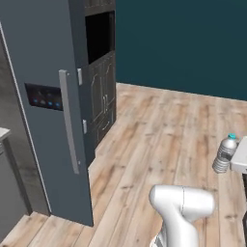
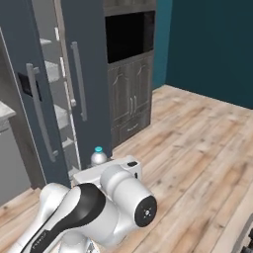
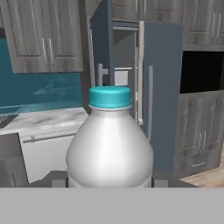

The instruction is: Take the bottled waters from the counter and place them in the freezer to freeze. Close the freezer door after placing the bottles.

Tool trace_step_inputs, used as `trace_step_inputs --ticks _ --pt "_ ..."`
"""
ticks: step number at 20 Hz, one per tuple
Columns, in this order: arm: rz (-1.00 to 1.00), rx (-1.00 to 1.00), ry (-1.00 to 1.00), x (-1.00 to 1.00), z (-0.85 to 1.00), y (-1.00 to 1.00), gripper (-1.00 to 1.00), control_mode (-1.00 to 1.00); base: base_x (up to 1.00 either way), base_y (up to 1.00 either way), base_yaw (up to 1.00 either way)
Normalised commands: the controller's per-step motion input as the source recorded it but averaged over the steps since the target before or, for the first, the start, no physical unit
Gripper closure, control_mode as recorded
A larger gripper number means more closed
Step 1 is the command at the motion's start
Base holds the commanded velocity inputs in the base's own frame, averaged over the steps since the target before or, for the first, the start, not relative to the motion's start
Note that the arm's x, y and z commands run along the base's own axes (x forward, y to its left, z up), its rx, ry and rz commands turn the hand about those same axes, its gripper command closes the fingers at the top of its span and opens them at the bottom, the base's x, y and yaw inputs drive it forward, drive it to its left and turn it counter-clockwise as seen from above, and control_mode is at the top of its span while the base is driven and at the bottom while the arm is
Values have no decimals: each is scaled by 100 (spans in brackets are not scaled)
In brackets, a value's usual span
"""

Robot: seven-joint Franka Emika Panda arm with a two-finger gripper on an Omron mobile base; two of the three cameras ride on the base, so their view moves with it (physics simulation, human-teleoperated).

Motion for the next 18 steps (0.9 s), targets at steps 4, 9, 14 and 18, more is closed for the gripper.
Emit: trace_step_inputs --ticks 4,9,14,18 --pt "0 0 0 0 0 0 100 100 73 -26 14" --pt "0 0 0 0 0 0 100 100 96 -11 22" --pt "0 0 0 0 0 0 100 100 94 -6 43" --pt "0 0 0 0 0 0 100 100 79 -15 57"
